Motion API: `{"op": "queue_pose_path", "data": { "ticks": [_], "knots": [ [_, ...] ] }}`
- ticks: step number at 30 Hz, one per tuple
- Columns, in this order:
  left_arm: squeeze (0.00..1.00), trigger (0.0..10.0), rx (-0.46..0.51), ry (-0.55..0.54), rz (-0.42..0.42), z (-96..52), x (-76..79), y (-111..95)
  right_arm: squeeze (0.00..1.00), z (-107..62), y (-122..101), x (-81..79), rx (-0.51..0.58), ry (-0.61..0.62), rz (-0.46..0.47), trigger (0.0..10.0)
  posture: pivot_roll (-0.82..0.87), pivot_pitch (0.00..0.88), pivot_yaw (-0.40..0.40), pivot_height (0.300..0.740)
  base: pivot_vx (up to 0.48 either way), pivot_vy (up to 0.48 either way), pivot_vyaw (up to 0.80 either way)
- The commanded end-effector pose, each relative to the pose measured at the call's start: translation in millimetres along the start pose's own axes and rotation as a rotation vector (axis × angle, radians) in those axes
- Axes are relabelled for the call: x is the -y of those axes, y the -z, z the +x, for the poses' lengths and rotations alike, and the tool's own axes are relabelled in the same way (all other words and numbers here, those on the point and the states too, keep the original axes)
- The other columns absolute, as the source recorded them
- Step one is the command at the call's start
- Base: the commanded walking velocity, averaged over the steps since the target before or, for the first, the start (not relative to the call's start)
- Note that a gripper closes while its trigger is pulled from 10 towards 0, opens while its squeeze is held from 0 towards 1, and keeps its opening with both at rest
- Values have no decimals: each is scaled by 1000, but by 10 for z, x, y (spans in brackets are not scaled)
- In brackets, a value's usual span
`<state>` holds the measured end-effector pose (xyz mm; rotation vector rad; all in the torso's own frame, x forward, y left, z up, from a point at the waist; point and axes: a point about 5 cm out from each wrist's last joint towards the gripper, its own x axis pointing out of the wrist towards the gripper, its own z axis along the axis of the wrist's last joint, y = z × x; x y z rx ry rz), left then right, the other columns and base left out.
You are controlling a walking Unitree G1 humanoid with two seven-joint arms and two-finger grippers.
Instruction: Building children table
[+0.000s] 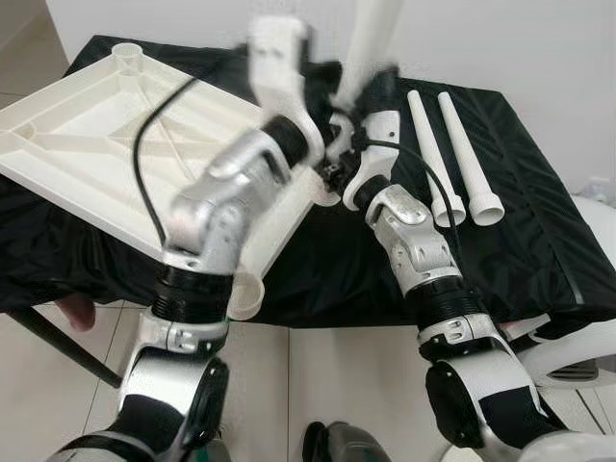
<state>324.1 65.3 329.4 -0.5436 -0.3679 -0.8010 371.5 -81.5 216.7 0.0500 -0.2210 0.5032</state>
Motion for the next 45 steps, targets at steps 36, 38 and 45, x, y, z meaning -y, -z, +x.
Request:
{"op": "queue_pose_path", "data": {
  "ticks": [36, 38, 45],
  "knots": [
    [0, 10000, -607, -104, 546, -1035, -626, 933, 0, -651, 87, 509, 198, 291, 129, 10000, 63, 50, -76, 740, 0, 0, 0],
    [0, 10000, -607, -104, 546, -1035, -626, 933, 0, -651, 87, 509, 198, 291, 129, 10000, 63, 50, -76, 740, 0, 0, 0],
    [0, 10000, -750, 0, 593, -1315, -656, 1013, 0, -753, 93, 596, 192, 312, 113, 10000, 67, 60, -78, 740, 0, 0, 0]
  ]
}}
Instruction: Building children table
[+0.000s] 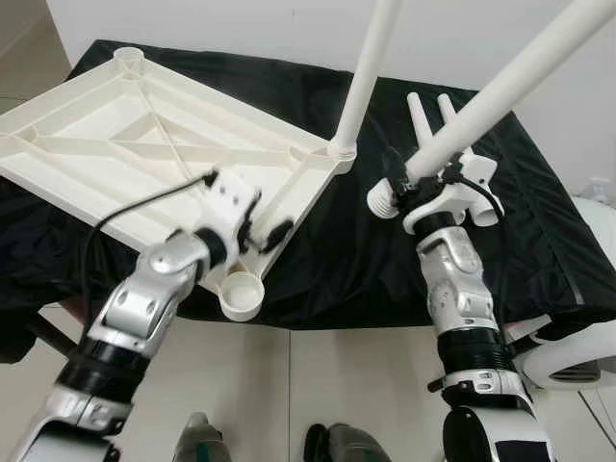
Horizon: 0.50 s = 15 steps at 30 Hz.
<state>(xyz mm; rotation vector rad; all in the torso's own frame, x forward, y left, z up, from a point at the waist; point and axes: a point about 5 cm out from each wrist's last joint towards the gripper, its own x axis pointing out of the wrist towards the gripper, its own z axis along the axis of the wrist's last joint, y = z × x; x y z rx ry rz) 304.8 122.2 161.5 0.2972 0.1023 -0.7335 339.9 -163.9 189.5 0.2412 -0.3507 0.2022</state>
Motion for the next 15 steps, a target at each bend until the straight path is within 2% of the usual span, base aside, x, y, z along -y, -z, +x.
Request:
{"op": "queue_pose_path", "data": {
  "ticks": [1, 7, 15],
  "knots": [
    [0, 10000, -15, 83, 53, -49, 79, 30, 0, -28, -38, 43, 14, 1, -4, 10000, 71, 61, -79, 740, 0, 0, 0],
    [0, 10000, -65, 164, 105, -131, 144, 129, 0, -37, -54, 83, 12, 3, -17, 10000, 70, 63, -76, 740, 0, 0, 0],
    [0, 10000, -89, 232, 128, -314, 84, 157, 0, -40, -83, 107, 17, 3, -27, 10000, 67, 66, -75, 740, 0, 0, 0]
  ]
}}
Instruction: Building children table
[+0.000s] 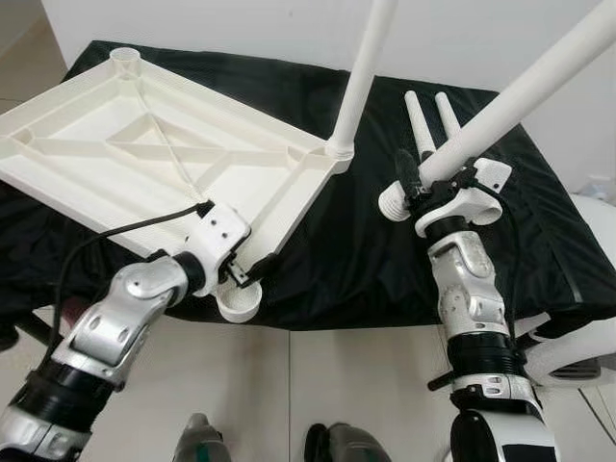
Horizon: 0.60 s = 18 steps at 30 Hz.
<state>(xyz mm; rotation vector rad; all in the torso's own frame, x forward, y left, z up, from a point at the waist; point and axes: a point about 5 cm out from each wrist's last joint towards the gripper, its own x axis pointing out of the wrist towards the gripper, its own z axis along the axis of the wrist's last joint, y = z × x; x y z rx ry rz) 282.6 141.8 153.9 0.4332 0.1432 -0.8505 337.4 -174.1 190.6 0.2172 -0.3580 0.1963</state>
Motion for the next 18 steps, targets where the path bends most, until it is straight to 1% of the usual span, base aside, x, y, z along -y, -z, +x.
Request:
{"op": "queue_pose_path", "data": {
  "ticks": [1, 5, 8, 10, 11, 14, 18],
  "knots": [
    [0, 10000, -14, 126, 4, -76, 59, 24, 0, -7, -40, 20, 12, 2, -2, 10000, 67, 68, -76, 740, 0, 0, 0],
    [0, 10000, -22, 157, -5, -177, 50, 38, 0, -8, -47, 25, 12, -2, -5, 10000, 66, 69, -77, 740, 0, 0, 0],
    [0, 10000, -26, 161, -3, -199, 47, 43, 0, -8, -49, 26, 11, -3, -7, 10000, 66, 69, -77, 740, 0, 0, 0],
    [0, 10000, -25, 153, -35, -270, 1, 45, 0, -7, -53, 33, 11, -6, -9, 10000, 67, 74, -78, 740, 0, 0, 0],
    [0, 10000, -25, 151, -39, -282, -9, 45, 0, -7, -53, 34, 11, -6, -9, 10000, 67, 74, -78, 740, 0, 0, 0],
    [0, 10000, -31, 156, -6, -313, -36, 54, 0, -6, -56, 26, 10, -12, -10, 10000, 66, 78, -80, 740, 0, 0, 0],
    [0, 10000, -44, 153, -8, -340, -73, 62, 0, -7, -59, 27, 9, -14, -12, 10000, 60, 77, -79, 740, 0, 0, 0]
  ]
}}
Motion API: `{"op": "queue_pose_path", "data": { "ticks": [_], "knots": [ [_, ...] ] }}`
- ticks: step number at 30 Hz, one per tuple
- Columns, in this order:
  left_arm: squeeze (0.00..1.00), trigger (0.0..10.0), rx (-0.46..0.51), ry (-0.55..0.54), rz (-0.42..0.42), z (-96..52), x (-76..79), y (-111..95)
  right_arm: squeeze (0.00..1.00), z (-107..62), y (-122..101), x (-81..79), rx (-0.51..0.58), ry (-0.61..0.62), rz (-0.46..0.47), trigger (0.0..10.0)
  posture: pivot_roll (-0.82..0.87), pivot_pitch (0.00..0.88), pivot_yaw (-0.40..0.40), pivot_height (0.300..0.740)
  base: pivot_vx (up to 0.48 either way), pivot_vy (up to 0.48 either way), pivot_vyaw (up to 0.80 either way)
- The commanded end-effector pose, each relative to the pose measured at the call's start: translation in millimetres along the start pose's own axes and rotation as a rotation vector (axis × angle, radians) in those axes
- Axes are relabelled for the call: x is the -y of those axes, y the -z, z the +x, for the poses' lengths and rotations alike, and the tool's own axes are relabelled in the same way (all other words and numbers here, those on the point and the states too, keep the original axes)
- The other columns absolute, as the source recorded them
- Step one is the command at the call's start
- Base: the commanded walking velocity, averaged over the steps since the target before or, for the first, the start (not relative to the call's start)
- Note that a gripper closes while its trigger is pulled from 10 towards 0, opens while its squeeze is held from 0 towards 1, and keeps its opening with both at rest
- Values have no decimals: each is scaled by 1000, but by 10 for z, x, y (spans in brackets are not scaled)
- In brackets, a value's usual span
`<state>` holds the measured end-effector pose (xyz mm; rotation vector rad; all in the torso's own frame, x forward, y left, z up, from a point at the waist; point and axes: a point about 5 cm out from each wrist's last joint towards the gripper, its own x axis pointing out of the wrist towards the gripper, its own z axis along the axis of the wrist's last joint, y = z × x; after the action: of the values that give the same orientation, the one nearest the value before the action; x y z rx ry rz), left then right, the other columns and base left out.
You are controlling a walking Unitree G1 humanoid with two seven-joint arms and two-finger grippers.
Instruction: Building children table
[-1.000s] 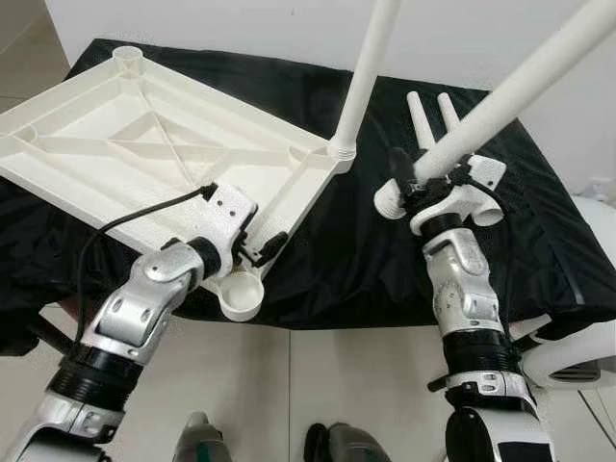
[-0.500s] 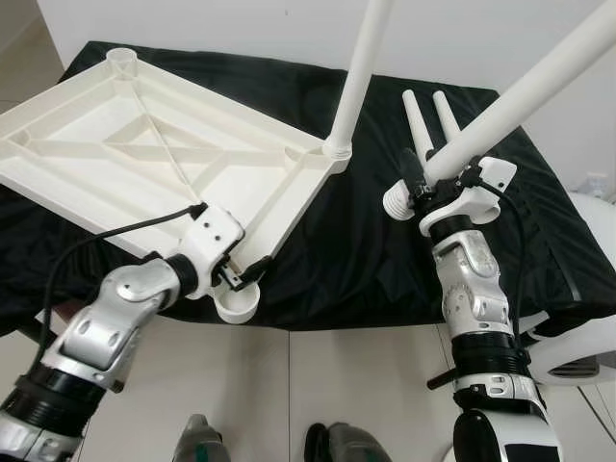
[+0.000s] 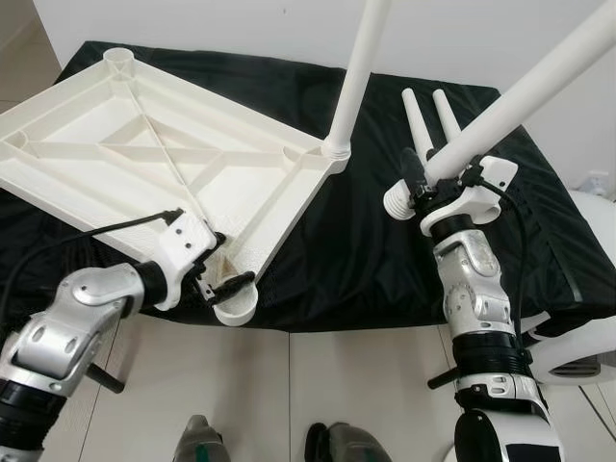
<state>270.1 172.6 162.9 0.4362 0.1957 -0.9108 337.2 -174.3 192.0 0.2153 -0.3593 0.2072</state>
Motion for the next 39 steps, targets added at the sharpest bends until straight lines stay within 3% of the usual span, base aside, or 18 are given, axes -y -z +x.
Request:
{"op": "queue_pose_path", "data": {
  "ticks": [1, 11, 21, 26, 27, 31, 39],
  "knots": [
    [0, 10000, -14, 82, 5, -21, 34, 22, 0, -11, -45, 29, 8, -3, -13, 10000, 60, 77, -79, 740, 0, 0, 0],
    [0, 10000, -64, 146, 37, -112, 95, 33, 0, -15, -70, 61, 11, -2, -27, 10000, 57, 79, -77, 740, 0, 0, 0],
    [0, 10000, -57, 176, 79, -98, 151, -50, 0, -10, -75, 66, 11, -2, -32, 10000, 59, 83, -77, 740, 0, 0, 0],
    [0, 10000, -67, 153, 120, -34, 156, -74, 0, -9, -79, 66, 12, -1, -33, 10000, 57, 82, -75, 740, 0, 0, 0],
    [0, 10000, -86, 96, 153, 68, 145, -79, 0, -10, -84, 66, 13, 1, -35, 10000, 52, 80, -72, 740, 0, 0, 0],
    [0, 10000, -96, 65, 188, 158, 164, -99, 0, -15, -90, 68, 15, 3, -37, 10000, 48, 80, -71, 740, 0, 0, 0],
    [0, 10000, -111, 35, 203, 222, 166, -95, 0, -24, -91, 76, 11, 4, -41, 10000, 43, 80, -72, 740, 0, 0, 0]
  ]
}}
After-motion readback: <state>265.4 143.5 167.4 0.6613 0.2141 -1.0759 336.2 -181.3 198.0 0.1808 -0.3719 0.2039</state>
